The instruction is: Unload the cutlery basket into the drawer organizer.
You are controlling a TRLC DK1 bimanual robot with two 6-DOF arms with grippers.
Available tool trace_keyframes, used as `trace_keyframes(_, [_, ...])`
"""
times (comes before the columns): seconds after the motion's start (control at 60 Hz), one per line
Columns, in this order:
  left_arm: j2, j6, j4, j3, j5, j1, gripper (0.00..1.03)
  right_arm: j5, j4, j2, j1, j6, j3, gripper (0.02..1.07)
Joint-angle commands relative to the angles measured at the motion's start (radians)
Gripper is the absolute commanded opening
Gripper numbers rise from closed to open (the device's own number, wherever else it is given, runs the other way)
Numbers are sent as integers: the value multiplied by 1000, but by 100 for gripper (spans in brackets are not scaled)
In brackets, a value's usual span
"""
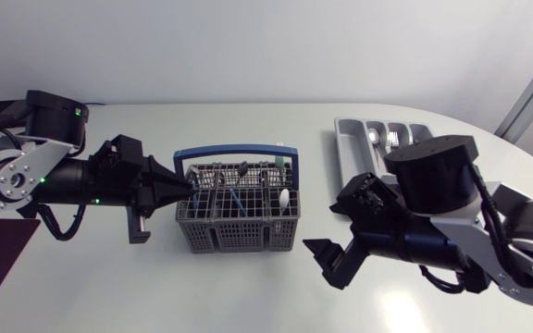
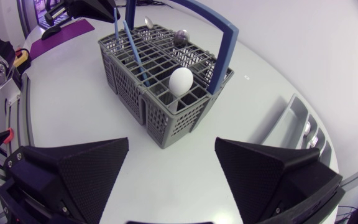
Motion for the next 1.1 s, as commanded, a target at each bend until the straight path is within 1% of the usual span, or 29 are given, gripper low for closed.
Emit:
trace_keyframes(0.0, [20, 33, 7, -7, -6, -1, 19, 6, 14, 9, 7, 1, -25, 102])
trace_keyframes(0.15, [29, 25, 5, 4, -3, 0, 13, 6, 15, 12, 7, 1, -25, 102])
trace_keyframes(0.317, [42, 27, 7, 8, -2, 2, 11, 8, 17, 15, 9, 2, -26, 102])
trace_keyframes(0.683, [0, 24, 7, 4, 30, 16, 11, 11, 17, 13, 12, 4, -29, 102])
trace_keyframes(0.883, [-44, 22, -34, 30, 58, 43, 11, 10, 18, 13, 16, 4, -29, 102])
trace_keyframes(0.967, [-63, 18, -67, 50, 84, 57, 11, 11, 18, 12, 19, 4, -26, 102])
trace_keyframes(1.083, [-97, -2, -85, 62, 107, 63, 11, 13, 14, 7, 30, 7, -22, 102])
